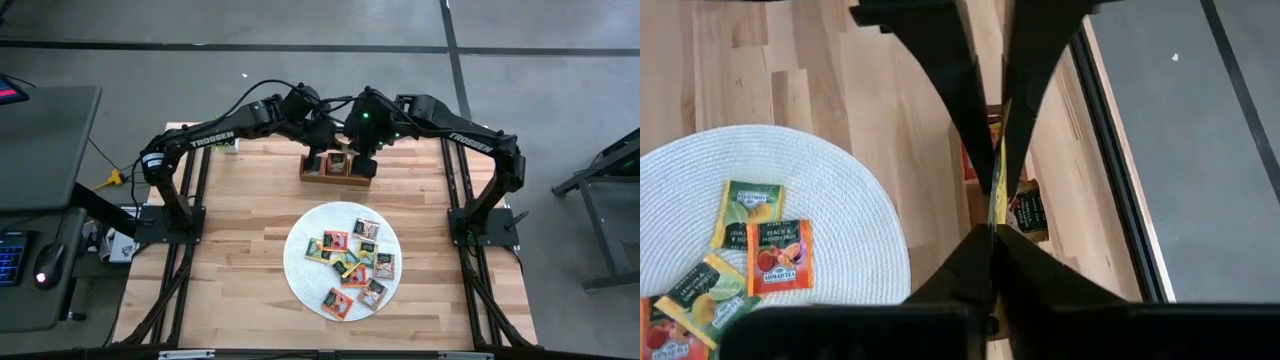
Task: Pick & Place Tea
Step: Put the yellow tea bag into the right section of the wooden organizer
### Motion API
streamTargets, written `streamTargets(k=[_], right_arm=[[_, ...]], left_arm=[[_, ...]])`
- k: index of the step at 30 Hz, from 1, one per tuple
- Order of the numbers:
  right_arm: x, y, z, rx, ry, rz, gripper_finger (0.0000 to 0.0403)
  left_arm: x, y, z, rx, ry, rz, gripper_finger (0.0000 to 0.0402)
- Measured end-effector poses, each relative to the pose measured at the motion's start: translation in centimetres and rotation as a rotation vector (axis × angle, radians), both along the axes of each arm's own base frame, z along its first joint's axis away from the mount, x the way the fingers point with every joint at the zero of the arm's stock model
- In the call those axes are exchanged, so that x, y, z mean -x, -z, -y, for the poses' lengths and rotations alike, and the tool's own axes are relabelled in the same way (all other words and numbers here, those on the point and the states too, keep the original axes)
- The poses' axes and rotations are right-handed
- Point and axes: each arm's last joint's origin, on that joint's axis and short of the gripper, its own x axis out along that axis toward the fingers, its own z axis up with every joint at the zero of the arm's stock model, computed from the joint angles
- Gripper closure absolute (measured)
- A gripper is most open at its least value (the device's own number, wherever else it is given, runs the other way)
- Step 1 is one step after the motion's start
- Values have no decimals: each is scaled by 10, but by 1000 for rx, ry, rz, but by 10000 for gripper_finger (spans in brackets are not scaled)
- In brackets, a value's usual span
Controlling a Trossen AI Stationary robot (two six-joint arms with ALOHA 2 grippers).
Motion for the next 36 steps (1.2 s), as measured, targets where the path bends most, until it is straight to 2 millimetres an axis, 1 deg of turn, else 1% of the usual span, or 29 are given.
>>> streamTargets(k=[4,8,11,19,21,23,26,29,33,36], right_arm=[[0,0,-1,-9,-30,1,399],[0,0,-1,-1,-24,-4,401],[1,0,0,-1,-23,-9,401],[4,2,2,8,-2,-42,402],[6,3,4,4,5,-53,402],[7,3,6,1,14,-64,402],[10,5,10,-7,28,-83,403],[13,19,16,-29,43,-116,403],[17,52,22,-49,60,-146,403],[22,73,27,-44,66,-99,403]], left_arm=[[0,0,0,-3,2,1,391],[-1,-1,0,-30,16,11,364],[-1,-1,0,-45,25,15,330],[0,0,1,-26,44,6,204],[0,0,0,-24,42,-2,178],[2,2,0,-25,36,-27,158],[9,7,-8,-34,29,-88,141],[20,14,-22,-16,-2,-150,137],[32,32,-43,52,-7,-177,136],[42,46,-54,130,19,-169,136]])
